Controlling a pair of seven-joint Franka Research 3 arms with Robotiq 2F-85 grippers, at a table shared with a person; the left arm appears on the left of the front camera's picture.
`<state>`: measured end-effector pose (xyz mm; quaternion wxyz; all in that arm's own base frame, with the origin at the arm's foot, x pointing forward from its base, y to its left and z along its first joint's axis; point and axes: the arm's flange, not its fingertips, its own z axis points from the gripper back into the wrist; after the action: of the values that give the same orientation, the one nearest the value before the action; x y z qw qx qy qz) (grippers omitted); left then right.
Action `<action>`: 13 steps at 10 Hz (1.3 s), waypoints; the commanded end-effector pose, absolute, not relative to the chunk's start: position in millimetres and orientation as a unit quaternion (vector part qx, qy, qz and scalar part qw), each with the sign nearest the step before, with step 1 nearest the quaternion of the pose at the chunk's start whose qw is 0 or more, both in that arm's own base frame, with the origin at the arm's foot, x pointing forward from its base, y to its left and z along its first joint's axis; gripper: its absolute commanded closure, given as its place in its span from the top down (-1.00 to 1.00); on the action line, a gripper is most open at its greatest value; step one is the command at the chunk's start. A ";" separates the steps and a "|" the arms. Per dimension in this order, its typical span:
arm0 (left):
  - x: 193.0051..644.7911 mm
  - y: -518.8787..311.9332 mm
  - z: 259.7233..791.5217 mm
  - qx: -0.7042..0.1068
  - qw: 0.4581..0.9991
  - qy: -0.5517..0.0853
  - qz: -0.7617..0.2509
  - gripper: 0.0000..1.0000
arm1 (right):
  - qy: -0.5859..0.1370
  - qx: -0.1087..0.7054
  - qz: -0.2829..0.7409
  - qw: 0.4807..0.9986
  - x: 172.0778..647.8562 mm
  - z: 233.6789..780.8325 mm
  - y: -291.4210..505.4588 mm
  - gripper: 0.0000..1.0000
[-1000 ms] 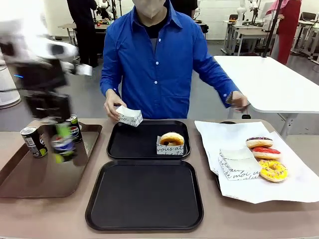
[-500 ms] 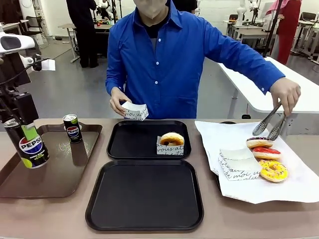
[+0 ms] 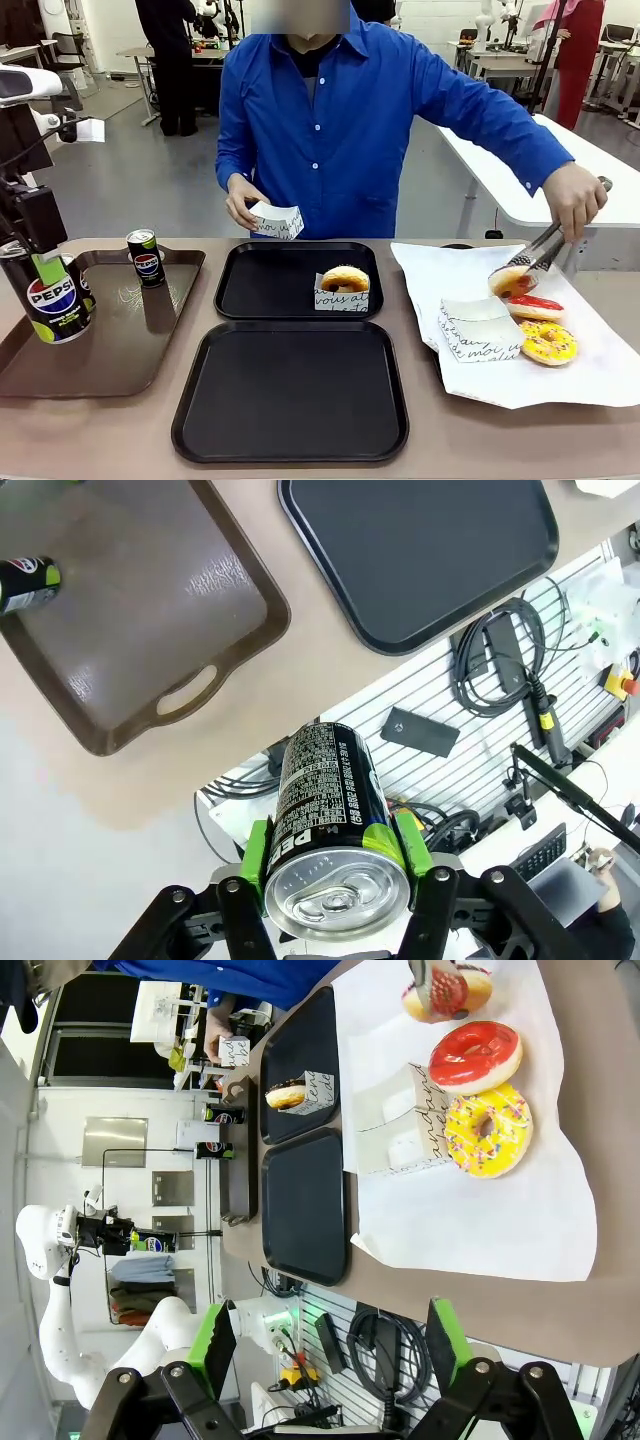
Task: Set up donuts and drinks on trays.
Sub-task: Pick up one Pepsi coke and place it on the Flat Tray.
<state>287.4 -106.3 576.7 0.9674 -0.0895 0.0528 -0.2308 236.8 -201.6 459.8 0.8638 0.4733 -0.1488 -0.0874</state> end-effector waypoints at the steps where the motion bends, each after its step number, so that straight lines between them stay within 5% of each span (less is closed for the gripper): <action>1: 285.3 -106.3 580.3 -0.090 0.967 0.051 -0.234 0.17 | -0.148 0.473 -0.087 0.864 234.4 457.6 -200.1 1.00; 3: 287.4 -106.3 576.7 -0.089 0.967 0.053 -0.231 0.17 | -0.148 0.473 -0.087 0.864 234.4 457.6 -200.1 1.00; 4: 307.8 -114.7 570.7 -0.063 0.959 0.010 -0.275 0.17 | -0.148 0.473 -0.087 0.864 234.4 457.6 -200.1 1.00; 13: 445.4 -239.1 500.2 -0.005 0.964 -0.055 -0.262 0.17 | -0.148 0.473 -0.087 0.864 234.4 457.6 -200.1 1.00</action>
<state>440.8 -232.4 497.0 0.9613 -0.0144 -0.0425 -0.2718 236.6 -201.6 460.1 0.8638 0.4732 -0.1493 -0.0872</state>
